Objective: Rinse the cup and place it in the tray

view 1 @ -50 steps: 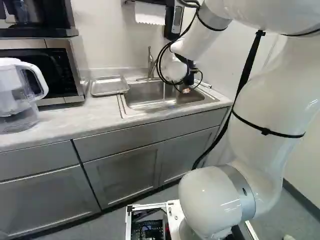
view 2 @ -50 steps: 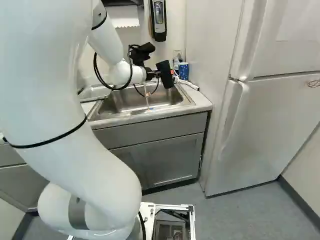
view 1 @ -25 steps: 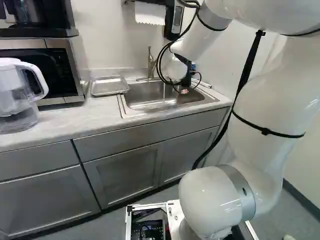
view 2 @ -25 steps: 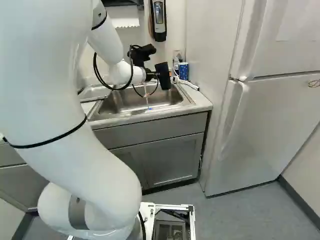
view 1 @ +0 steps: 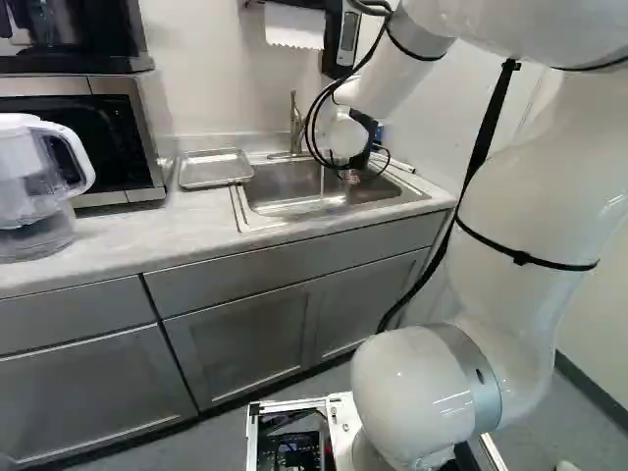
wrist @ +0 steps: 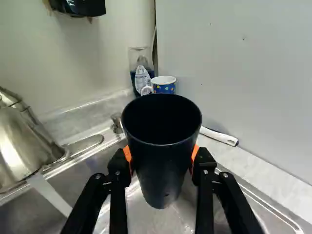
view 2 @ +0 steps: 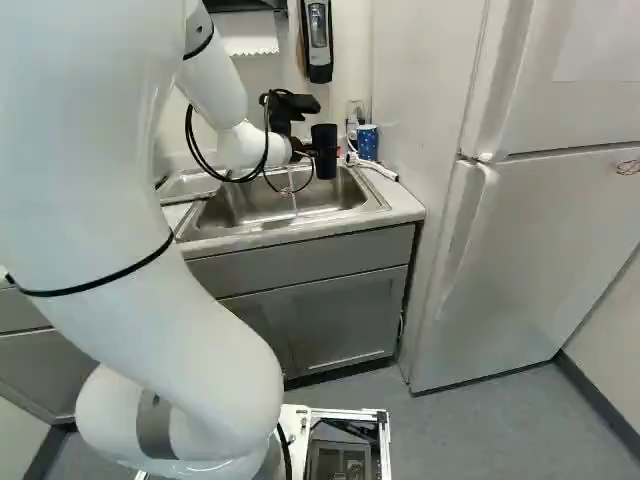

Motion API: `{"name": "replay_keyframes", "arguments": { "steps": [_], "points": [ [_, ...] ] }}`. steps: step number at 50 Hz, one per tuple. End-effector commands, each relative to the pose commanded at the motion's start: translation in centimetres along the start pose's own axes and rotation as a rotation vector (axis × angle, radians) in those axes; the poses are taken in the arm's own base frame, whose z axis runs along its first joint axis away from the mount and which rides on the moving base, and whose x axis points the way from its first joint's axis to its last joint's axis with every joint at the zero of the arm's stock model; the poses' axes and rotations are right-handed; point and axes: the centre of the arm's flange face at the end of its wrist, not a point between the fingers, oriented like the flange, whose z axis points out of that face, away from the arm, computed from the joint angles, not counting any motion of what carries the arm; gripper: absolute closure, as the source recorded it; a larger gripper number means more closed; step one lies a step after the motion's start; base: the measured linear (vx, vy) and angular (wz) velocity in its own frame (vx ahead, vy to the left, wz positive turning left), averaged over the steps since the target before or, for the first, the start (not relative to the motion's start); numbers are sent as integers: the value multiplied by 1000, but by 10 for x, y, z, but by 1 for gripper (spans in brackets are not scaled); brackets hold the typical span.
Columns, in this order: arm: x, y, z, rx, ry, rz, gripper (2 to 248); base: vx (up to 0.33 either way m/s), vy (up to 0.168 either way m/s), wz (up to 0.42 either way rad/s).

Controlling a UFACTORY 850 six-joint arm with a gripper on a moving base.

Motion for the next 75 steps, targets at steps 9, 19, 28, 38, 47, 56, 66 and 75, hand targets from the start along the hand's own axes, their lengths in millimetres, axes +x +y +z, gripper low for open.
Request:
{"name": "replay_keyframes", "arguments": {
  "steps": [9, 19, 28, 38, 47, 56, 66, 75],
  "points": [
    [0, -3, 0, 28, -5, 67, 125, 0, 0, 0],
    [-1, -6, 0, 62, -20, 139, 125, 0, 0, 0],
    [-3, -9, 0, 92, -39, 204, 125, 0, 0, 0],
    [-3, -11, -1, 120, -56, 275, 125, 0, 0, 0],
    [-4, -14, -1, 145, -61, 254, 125, 0, 0, 0],
    [-4, -16, -1, 169, -65, 223, 125, 0, 0, 0],
    [-5, -18, -2, 197, -72, 188, 125, 0, 0, 0],
    [-6, -18, -4, 214, -84, 164, 125, 0, 0, 0]
  ]
}}
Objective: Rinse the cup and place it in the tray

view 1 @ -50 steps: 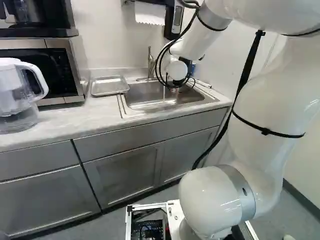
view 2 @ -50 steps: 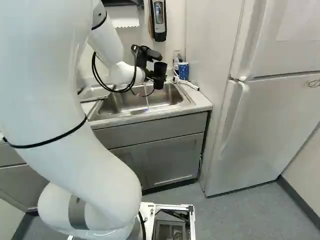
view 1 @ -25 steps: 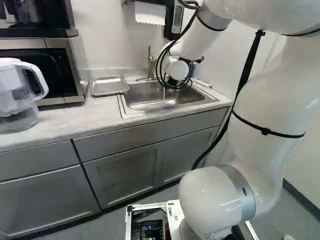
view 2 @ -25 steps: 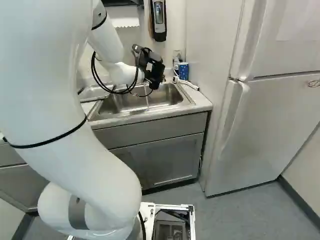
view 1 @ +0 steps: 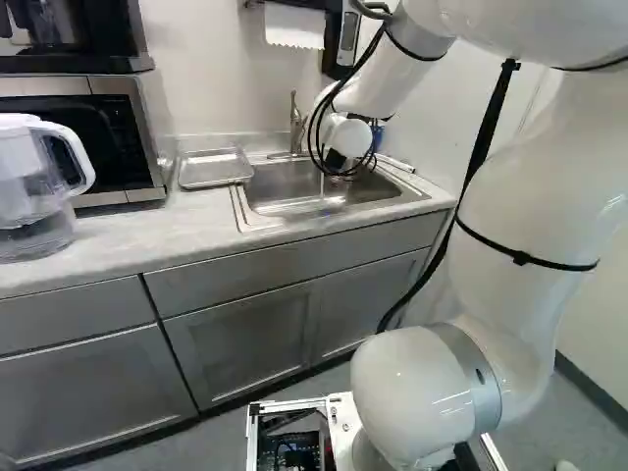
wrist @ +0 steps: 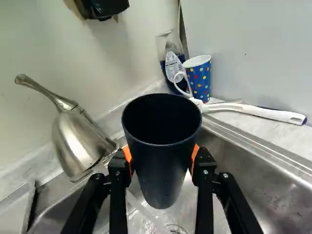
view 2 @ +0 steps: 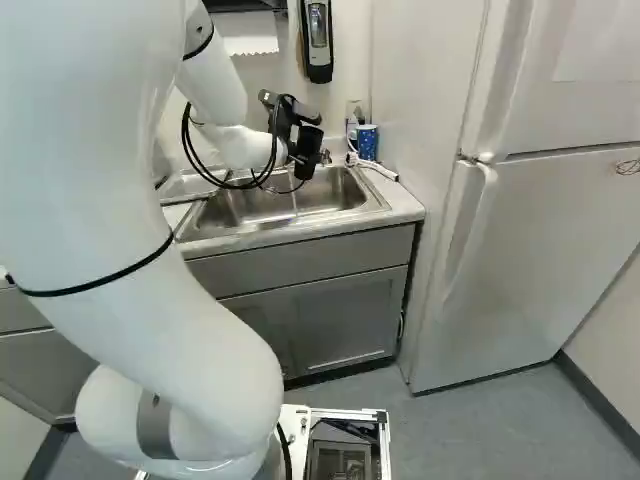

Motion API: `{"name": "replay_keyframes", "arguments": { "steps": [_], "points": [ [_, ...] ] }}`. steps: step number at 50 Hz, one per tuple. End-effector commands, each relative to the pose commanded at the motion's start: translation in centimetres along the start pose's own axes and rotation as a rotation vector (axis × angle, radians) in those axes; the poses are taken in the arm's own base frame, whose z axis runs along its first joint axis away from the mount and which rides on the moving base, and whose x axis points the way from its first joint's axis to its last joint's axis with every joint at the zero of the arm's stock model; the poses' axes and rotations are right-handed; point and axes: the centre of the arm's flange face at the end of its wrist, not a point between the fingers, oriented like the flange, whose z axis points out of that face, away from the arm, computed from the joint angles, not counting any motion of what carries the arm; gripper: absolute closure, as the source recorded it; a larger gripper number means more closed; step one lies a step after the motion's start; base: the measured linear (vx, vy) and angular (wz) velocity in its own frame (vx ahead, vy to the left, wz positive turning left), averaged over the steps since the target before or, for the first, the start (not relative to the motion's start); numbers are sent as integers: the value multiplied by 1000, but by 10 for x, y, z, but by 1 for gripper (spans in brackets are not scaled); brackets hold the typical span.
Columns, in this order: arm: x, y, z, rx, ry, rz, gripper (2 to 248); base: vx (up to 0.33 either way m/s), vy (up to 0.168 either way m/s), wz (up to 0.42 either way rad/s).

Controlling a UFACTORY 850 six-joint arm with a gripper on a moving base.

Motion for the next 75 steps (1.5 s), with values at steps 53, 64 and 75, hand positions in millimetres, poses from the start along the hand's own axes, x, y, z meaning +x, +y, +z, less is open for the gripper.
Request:
{"name": "replay_keyframes", "arguments": {
  "steps": [53, 64, 75],
  "points": [
    [-30, 20, 8, 48, -153, -163, 125, 0, 0, 0],
    [-42, 19, 13, 77, -175, -223, 125, 0, 0, 0],
    [-47, 8, 11, 132, -180, -291, 125, 0, 0, 0]
  ]
}}
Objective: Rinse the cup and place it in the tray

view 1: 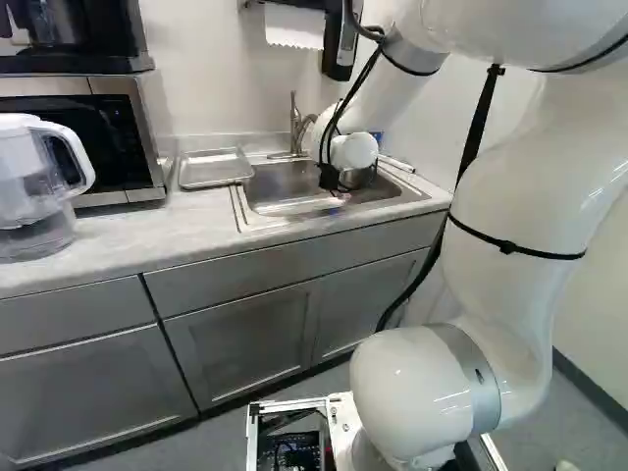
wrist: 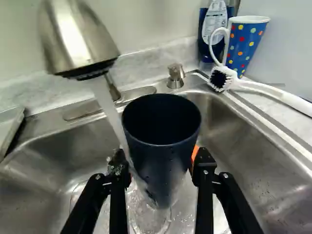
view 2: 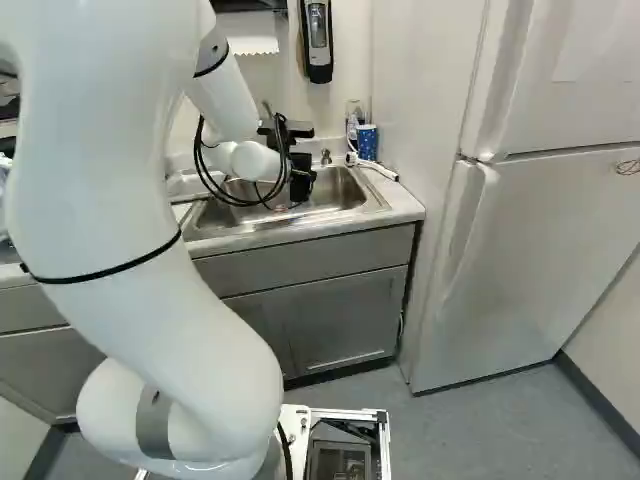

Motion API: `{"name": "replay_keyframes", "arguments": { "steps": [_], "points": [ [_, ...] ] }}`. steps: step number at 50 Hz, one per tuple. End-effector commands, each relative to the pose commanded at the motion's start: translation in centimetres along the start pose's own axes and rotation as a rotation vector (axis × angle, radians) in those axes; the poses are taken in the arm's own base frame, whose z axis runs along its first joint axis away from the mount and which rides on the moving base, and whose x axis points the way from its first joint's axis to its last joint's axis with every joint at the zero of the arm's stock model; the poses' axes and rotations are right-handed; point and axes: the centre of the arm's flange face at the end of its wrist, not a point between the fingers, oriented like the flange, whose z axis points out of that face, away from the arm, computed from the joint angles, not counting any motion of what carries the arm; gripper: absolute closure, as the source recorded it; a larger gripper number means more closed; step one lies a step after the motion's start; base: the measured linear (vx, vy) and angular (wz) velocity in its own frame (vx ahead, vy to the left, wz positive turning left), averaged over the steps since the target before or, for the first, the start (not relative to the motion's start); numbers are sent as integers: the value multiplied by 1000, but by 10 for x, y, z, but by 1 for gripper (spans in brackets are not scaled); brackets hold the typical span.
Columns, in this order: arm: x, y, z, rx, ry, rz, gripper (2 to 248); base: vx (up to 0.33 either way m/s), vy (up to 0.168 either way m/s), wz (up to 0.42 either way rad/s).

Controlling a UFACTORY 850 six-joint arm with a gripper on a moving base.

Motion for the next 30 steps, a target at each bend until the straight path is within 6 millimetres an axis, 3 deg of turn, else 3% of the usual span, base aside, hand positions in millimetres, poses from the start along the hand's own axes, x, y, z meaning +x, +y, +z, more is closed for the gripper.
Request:
{"name": "replay_keyframes", "arguments": {
  "steps": [10, 30],
  "points": [
    [-1, -12, -1, 44, 1, -60, 125, 0, 0, 0],
    [-1, -13, -1, 49, 1, -70, 125, 0, 0, 0]
  ]
}}
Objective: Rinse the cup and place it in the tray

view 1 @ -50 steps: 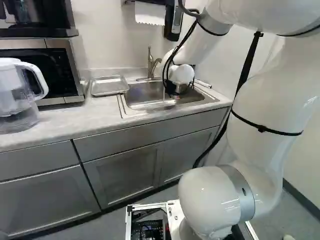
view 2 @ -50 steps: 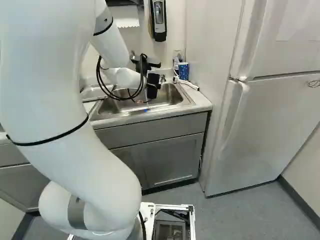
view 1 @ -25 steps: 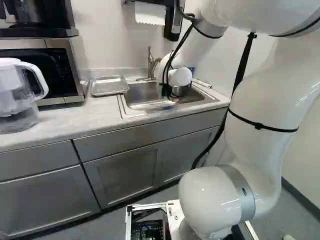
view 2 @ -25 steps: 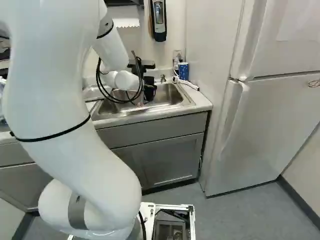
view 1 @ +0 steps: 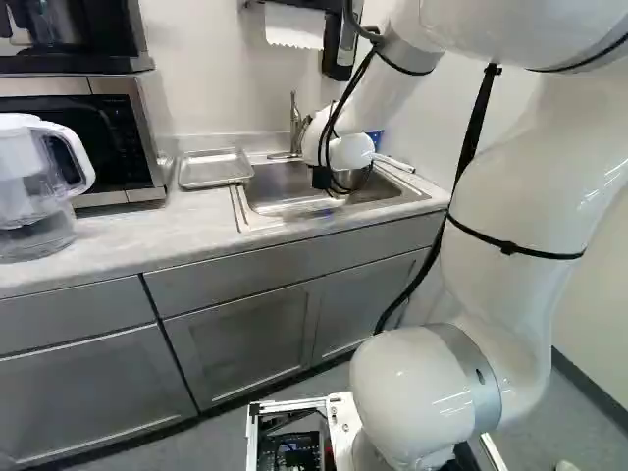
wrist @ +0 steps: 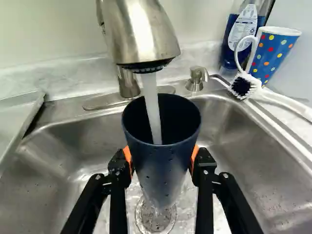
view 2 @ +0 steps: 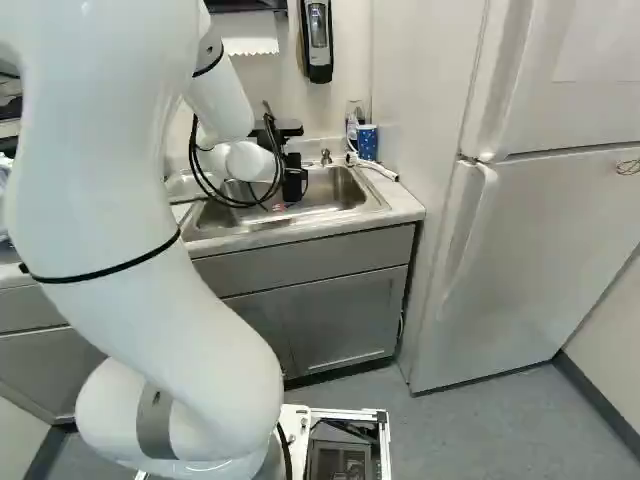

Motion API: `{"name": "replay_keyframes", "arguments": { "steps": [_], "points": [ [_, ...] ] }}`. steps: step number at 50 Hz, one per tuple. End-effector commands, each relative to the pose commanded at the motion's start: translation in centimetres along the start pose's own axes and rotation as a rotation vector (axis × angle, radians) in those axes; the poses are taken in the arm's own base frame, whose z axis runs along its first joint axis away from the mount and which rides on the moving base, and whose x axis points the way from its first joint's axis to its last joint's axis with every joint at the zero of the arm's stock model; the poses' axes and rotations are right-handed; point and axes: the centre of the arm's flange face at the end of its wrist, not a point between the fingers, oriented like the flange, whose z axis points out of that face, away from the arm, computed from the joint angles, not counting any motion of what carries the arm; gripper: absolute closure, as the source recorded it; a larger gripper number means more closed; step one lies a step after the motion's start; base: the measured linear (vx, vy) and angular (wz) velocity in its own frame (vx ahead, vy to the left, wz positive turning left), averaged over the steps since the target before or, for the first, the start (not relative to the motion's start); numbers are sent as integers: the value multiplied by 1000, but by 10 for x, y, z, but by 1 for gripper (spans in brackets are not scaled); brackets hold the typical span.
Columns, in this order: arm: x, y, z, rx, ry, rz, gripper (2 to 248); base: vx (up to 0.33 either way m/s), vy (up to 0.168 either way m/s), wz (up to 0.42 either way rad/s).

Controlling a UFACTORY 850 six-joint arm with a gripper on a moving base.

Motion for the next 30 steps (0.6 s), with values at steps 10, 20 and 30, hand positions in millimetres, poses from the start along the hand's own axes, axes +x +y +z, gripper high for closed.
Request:
{"name": "replay_keyframes", "arguments": {
  "steps": [10, 20, 30],
  "points": [
    [0, -1, 0, 2, 0, -1, 125, 0, 0, 0],
    [0, -1, 0, 3, 0, -1, 125, 0, 0, 0],
    [0, -1, 0, 3, 0, -1, 125, 0, 0, 0]
  ]
}}
